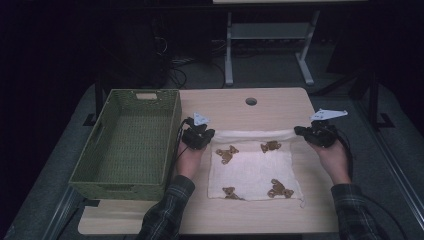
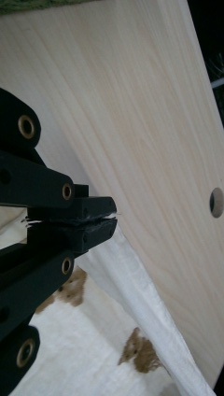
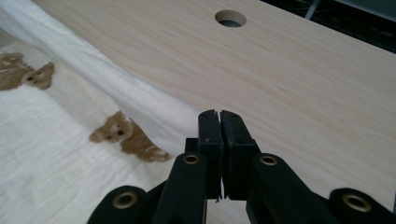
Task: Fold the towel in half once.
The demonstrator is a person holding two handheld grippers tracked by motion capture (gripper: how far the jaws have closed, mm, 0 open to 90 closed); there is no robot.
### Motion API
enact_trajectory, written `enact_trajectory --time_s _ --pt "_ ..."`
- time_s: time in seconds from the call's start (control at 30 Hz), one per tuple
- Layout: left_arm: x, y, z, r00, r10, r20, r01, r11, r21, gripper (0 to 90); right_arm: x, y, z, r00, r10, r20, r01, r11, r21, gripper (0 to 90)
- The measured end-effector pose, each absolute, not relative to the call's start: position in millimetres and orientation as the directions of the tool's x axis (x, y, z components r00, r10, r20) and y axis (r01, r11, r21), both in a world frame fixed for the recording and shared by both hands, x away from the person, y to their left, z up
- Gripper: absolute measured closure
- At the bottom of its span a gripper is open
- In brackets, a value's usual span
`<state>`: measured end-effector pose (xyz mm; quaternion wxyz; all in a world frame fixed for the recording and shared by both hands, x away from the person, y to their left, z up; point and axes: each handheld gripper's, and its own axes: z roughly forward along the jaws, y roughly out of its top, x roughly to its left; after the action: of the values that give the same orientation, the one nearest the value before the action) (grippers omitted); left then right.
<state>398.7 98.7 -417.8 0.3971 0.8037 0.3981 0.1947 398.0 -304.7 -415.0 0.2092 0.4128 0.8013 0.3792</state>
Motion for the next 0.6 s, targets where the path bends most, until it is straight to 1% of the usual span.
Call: enact_trajectory --time_s 0.2,0.23,0.37,0.6 --pt "384 99 -419 0.631 0.776 0.012 0.483 -0.404 0.777 88.0 377 -306 -420 -0.572 0.820 0.005 0.502 0.345 0.793 87.2" --pt "379 99 -420 0.634 0.773 0.006 0.486 -0.404 0.775 88.0 368 -305 -423 -0.574 0.819 0.001 0.494 0.346 0.797 87.2" --pt "366 101 -422 0.651 0.759 -0.014 0.477 -0.395 0.785 88.0 356 -301 -425 -0.585 0.811 -0.001 0.499 0.361 0.788 87.2" --pt "346 109 -424 0.663 0.747 -0.038 0.467 -0.374 0.801 88.0 334 -304 -428 -0.597 0.802 0.016 0.498 0.355 0.791 87.1"
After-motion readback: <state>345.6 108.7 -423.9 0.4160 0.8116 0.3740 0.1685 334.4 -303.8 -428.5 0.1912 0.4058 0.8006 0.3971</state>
